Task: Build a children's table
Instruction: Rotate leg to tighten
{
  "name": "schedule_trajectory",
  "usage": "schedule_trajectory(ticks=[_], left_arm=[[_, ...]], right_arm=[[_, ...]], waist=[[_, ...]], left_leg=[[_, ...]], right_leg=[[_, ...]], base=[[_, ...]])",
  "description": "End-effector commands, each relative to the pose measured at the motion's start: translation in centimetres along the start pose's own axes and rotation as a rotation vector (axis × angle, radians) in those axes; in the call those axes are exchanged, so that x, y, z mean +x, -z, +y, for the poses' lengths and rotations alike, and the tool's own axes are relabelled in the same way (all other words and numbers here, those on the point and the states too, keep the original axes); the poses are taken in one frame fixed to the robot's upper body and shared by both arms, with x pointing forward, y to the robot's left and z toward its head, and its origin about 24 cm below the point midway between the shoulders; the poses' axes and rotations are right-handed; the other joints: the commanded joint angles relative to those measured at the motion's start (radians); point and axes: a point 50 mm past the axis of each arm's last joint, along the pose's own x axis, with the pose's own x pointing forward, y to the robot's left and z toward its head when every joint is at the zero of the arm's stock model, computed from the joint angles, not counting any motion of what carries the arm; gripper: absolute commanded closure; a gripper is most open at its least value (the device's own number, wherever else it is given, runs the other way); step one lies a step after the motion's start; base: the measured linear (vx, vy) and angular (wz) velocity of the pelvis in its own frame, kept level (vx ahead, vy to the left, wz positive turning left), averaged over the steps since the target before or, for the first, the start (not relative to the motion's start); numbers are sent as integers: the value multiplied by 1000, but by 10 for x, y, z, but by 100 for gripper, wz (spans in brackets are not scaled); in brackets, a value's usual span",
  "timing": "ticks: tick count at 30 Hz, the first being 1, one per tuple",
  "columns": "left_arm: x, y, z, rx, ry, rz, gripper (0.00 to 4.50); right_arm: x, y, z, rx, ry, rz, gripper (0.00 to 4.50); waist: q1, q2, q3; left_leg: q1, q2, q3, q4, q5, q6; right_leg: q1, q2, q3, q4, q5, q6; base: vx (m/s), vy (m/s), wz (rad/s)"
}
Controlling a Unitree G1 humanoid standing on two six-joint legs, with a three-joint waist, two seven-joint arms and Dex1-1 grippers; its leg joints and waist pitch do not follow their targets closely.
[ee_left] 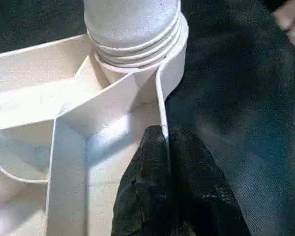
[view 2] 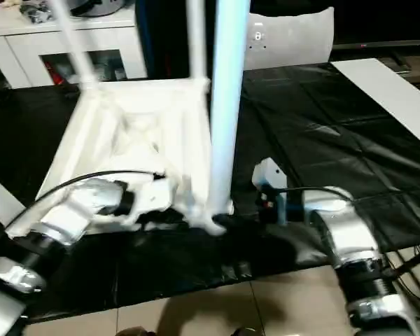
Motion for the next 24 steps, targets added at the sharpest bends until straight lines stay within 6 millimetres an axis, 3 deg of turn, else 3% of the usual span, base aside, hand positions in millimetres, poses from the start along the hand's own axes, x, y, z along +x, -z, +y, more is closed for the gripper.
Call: schedule_trajectory(ticks=[1, 6, 24], left_arm=[[8, -2, -7, 54, 116, 24, 450], [8, -3, -10, 67, 157, 21, 450], [10, 0, -11, 58, 168, 32, 450]], right_arm=[[2, -3, 1, -3, -60, 0, 57], [7, -2, 2, 3, -102, 2, 102], [16, 2, 7, 84, -188, -13, 245]], waist=[[1, -13, -76], [14, -16, -77], [16, -19, -80]], left_leg=[[6, 32, 5, -68, -177, 92], [6, 33, 6, -68, -161, 83], [5, 31, 6, -65, -141, 79]], right_leg=[[57, -37, 43, -49, -237, -240], [58, -39, 44, -47, -245, -234], [59, -38, 43, -45, -240, -229]], base=[[0, 0, 0], [0, 0, 0], [0, 0, 0]])
